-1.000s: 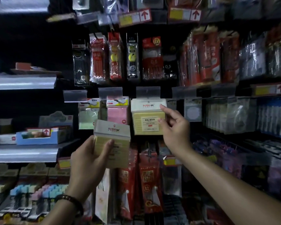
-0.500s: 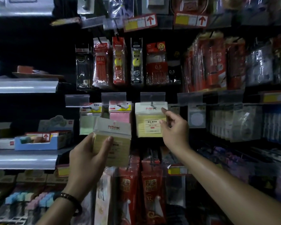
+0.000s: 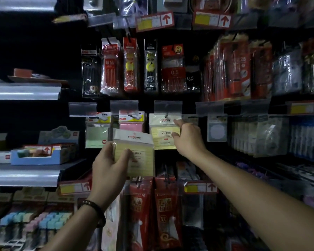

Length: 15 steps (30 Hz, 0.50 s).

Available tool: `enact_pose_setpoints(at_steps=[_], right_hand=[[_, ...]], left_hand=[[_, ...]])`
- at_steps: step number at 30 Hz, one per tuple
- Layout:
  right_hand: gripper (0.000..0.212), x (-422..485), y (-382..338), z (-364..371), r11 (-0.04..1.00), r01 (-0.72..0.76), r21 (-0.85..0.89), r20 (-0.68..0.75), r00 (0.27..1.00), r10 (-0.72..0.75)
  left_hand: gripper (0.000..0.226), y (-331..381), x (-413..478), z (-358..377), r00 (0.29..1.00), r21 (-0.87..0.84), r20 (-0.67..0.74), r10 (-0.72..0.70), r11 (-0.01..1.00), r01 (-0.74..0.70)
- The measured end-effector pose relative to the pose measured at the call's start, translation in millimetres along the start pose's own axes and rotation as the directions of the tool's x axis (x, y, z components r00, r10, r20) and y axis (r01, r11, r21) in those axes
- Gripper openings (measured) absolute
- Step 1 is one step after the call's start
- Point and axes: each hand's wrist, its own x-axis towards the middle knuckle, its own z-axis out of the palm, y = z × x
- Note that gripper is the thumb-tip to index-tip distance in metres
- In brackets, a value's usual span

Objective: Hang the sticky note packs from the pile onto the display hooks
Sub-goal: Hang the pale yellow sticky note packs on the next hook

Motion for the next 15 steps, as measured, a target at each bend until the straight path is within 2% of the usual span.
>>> enact_pose_setpoints(at_steps=[3, 5, 7, 9, 12, 15], right_hand=[[0.051, -22, -3, -9, 0.992, 0.098, -0.078, -0.1, 0.989, -0.106], [0.04, -37, -2, -12, 0.974, 0.224, 0.037, -0.178, 0.96, -0.214], [0.036, -52, -1, -14, 0.919, 0.313, 0.238, -0.198, 0.942, -0.27], [0.041, -67, 0, -15, 0.864, 0.296, 0.407, -0.165, 0.954, -0.249], [0.046, -84, -2, -16, 0.749, 0.135, 0.649, -0.018, 0.986, -0.163], [0.05, -89, -3, -24, 0.721, 0.109, 0.684, -0.016, 0.991, -0.134]], left_hand=[[0.01, 7, -2, 10, 0.999, -0.061, 0.035, -0.04, 0.997, 0.042], [0.004, 15, -3, 17, 0.997, -0.099, 0.071, -0.03, 0.994, 0.037], [0.01, 19, -3, 25, 0.994, -0.145, 0.102, -0.031, 0.988, 0.045], [0.014, 22, -3, 32, 0.987, -0.213, 0.145, -0.062, 0.973, 0.093], [0.017, 22, -6, 41, 0.977, -0.308, 0.195, -0.083, 0.941, 0.141], [0.022, 23, -8, 49, 0.971, -0.33, 0.236, -0.042, 0.936, 0.121]])
